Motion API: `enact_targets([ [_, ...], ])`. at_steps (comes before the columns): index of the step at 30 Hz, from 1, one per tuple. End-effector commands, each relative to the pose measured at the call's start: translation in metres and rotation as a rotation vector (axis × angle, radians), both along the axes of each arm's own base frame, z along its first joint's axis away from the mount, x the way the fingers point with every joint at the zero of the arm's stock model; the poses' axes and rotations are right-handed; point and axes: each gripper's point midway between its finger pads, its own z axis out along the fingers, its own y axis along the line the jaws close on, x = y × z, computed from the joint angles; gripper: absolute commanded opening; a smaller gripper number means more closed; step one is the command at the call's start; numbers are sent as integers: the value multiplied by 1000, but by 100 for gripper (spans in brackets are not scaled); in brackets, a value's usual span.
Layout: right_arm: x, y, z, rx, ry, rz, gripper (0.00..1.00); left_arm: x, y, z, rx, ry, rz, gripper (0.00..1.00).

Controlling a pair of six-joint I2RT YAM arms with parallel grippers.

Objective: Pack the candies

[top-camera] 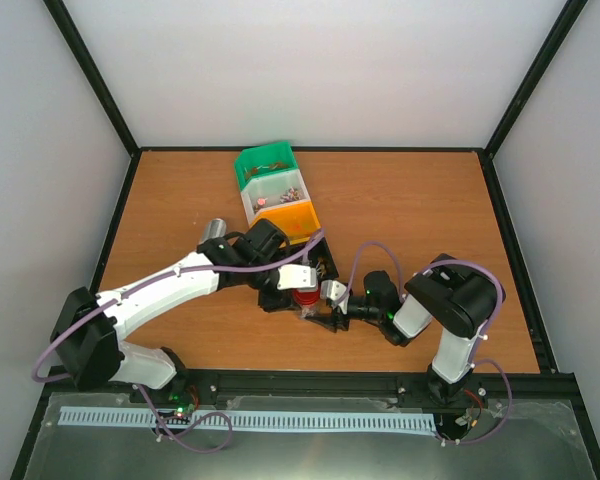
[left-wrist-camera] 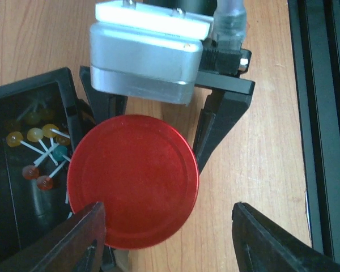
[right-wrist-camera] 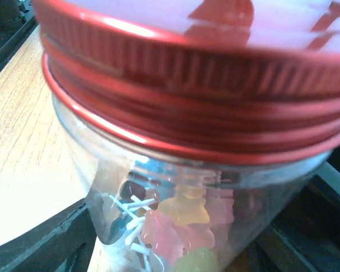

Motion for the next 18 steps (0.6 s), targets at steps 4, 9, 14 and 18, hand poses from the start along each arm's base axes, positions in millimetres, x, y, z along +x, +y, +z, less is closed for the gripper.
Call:
enact_targets([
  [4,-3,2,5,24,-38,12,67,-2,-21,10,-62,-135,-67,59],
  [9,-4,3,4,22,-34,15,63,4,-26,1,-42,-180,-77,54],
  [14,-4,3,2,18,-31,16,60,13,-24,-5,-5,-215,-61,48],
  [18,-3,3,2,15,-32,12,58,11,-13,-14,40,-245,-77,46],
])
